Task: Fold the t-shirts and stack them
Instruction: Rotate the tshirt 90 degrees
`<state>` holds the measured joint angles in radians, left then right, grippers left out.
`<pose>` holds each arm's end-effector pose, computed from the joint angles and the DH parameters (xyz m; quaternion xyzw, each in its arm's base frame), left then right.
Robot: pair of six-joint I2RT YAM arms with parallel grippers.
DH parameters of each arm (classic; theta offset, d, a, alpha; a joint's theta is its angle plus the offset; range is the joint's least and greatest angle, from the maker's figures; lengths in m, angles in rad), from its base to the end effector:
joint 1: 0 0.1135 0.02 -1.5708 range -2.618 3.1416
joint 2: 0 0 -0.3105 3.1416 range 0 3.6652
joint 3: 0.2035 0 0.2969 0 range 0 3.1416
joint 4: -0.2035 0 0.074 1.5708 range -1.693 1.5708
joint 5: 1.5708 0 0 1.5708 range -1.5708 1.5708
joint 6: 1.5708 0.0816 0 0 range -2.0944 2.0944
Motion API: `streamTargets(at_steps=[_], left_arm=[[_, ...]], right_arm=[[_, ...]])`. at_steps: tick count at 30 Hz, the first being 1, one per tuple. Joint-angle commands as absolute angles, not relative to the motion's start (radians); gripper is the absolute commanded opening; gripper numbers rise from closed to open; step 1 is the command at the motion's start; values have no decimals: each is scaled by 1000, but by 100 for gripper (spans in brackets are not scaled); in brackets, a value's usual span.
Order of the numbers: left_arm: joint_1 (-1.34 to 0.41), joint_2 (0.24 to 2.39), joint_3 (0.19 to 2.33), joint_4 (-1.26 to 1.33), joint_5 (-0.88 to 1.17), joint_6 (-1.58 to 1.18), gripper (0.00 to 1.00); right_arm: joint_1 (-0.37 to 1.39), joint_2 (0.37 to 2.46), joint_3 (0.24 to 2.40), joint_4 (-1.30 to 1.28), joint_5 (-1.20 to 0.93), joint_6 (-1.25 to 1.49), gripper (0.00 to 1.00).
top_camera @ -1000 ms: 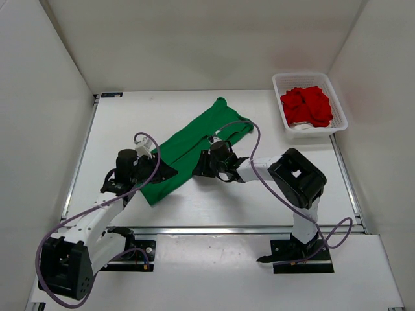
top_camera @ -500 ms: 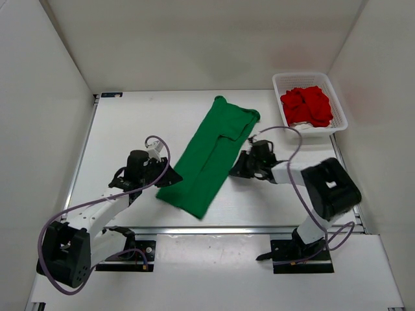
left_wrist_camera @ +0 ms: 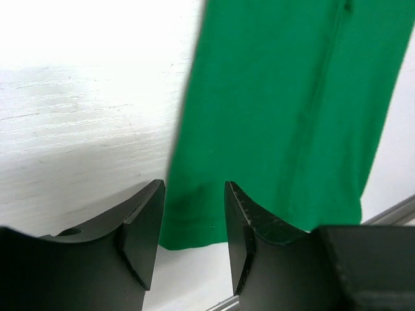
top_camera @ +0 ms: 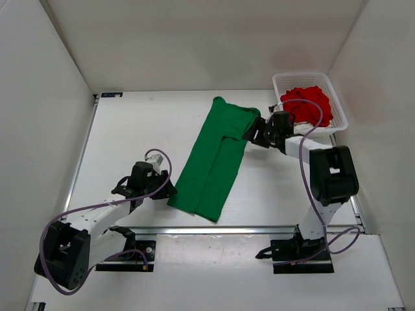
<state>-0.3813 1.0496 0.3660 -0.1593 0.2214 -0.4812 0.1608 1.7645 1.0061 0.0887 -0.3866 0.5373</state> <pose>0.2077 -0.1026 0.1310 -0.0071 0.9296 -0.2417 0.2782 0.4387 0.1023 0.1689 0.0832 0.8835 0.3087 0.3424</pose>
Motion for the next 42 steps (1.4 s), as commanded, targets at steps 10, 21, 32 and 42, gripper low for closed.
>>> streamTargets(at_steps=[10,21,32,42], left_arm=[[-436,1114,311,-101,230,-457,19],[-431,1023,290,-150,238,-483,46],[-468,1069,275,-137,265,-492,51],[-495,1081,267,-120,294,-508,34]], right_arm=[[138,2108,1405,-54,-321,517,44],[273,2442,2032,-424,-342,387,13],[207,2074,1800,-441,-299,322,45],[391,1464,766,-92,-402,483,45]])
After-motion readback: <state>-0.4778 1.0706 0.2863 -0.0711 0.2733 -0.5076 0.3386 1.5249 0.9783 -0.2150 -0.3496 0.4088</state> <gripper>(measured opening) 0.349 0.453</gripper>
